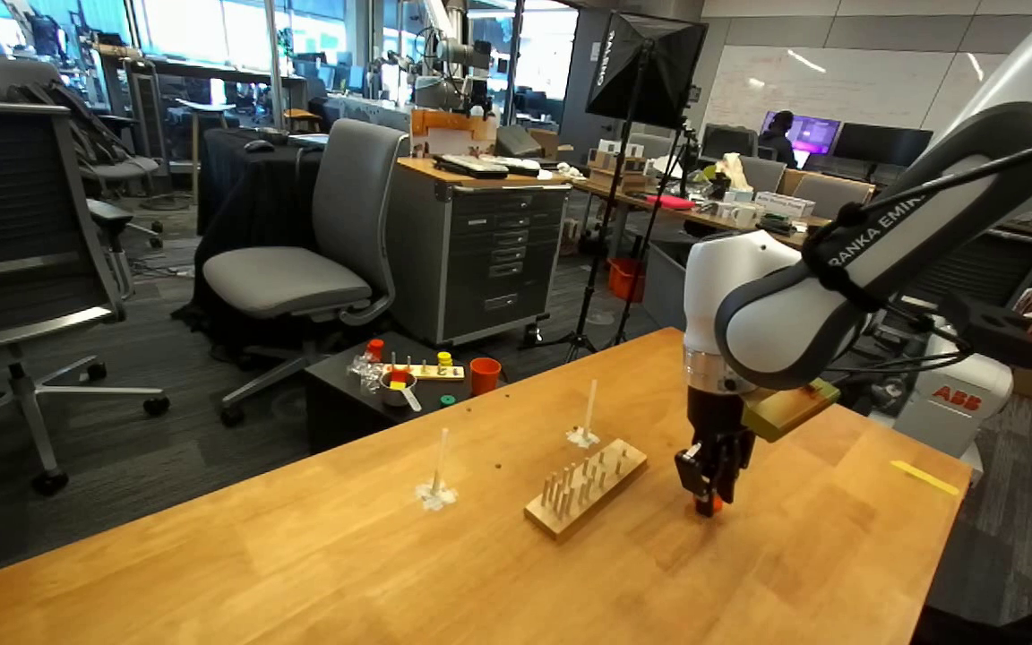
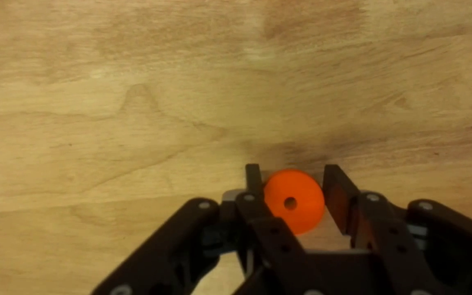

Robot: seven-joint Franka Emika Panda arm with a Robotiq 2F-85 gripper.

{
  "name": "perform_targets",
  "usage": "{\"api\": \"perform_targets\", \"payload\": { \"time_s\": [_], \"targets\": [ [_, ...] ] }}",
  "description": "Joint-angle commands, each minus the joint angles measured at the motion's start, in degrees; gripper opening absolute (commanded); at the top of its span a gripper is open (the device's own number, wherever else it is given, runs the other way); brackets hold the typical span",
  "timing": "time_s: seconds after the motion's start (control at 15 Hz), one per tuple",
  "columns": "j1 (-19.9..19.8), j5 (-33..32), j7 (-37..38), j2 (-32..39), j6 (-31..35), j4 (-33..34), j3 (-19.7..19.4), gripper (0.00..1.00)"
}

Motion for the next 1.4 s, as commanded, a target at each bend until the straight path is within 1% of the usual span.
{"api": "perform_targets", "payload": {
  "time_s": [0.0,0.33,0.87,1.33],
  "targets": [
    [1.2,-1.6,1.6,-3.4,-0.6,-0.3,-1.0,0.17],
    [1.1,-1.1,1.7,-3.5,-1.7,3.7,-0.4,0.17],
    [1.1,0.2,1.8,1.7,-4.9,13.8,1.2,0.17],
    [0.6,2.8,0.8,6.1,-7.9,20.4,4.3,0.17]
  ]
}}
